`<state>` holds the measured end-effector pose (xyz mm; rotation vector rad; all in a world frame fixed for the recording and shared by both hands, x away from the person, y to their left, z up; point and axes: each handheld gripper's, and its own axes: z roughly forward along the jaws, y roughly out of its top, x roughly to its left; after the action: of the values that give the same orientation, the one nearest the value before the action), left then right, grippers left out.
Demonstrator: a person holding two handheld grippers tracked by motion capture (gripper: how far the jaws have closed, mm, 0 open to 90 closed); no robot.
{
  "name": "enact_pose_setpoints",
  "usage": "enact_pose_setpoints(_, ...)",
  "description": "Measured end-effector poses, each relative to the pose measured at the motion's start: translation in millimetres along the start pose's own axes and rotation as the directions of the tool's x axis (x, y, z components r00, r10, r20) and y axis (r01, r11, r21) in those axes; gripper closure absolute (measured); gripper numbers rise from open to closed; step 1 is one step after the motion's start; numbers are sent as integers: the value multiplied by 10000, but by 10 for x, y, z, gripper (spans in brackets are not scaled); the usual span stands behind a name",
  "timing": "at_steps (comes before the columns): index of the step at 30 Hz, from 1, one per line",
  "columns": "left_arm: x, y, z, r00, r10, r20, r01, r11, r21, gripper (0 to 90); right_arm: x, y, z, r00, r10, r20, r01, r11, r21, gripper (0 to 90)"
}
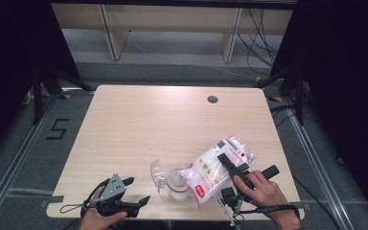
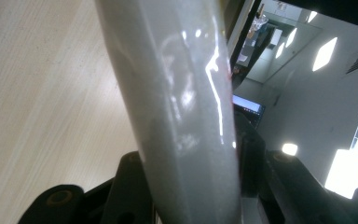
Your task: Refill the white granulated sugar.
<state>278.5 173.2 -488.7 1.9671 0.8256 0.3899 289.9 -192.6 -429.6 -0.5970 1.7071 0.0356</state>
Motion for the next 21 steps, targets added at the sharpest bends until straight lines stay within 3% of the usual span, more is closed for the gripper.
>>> enact_pose_setpoints(3, 0, -1, 1, 10000, -7, 1, 7, 10000, 26, 160, -3, 3, 0, 10000, -15, 24, 15, 10000, 23, 674)
enact_pose_setpoints(4, -14, -6, 3, 9997, -250, -14, 250, 9997, 8, 160, -8, 5, 2, 10000, -58, 60, 58, 10000, 12, 674)
enact_pose_setpoints(5, -10, -3, 2, 9999, -170, -6, 170, 9999, 14, 160, -23, 6, 10, 9997, -247, 81, 248, 9996, -96, 674)
enact_pose_setpoints(7, 1, 0, 0, 10000, 9, -1, -9, 10000, 16, 160, -13, 4, 10, 9998, -180, 50, 180, 9998, -62, 674)
enact_pose_setpoints(18, -1, 0, 1, 10000, -18, -1, 18, 10000, -14, 161, 4, 7, 6, 10000, -7, 57, 6, 10000, 92, 673)
enact_pose_setpoints(21, -1, 0, 0, 10000, -2, -2, 2, 10000, 4, 160, -12, 9, 19, 9996, -262, 106, 262, 9997, -14, 673)
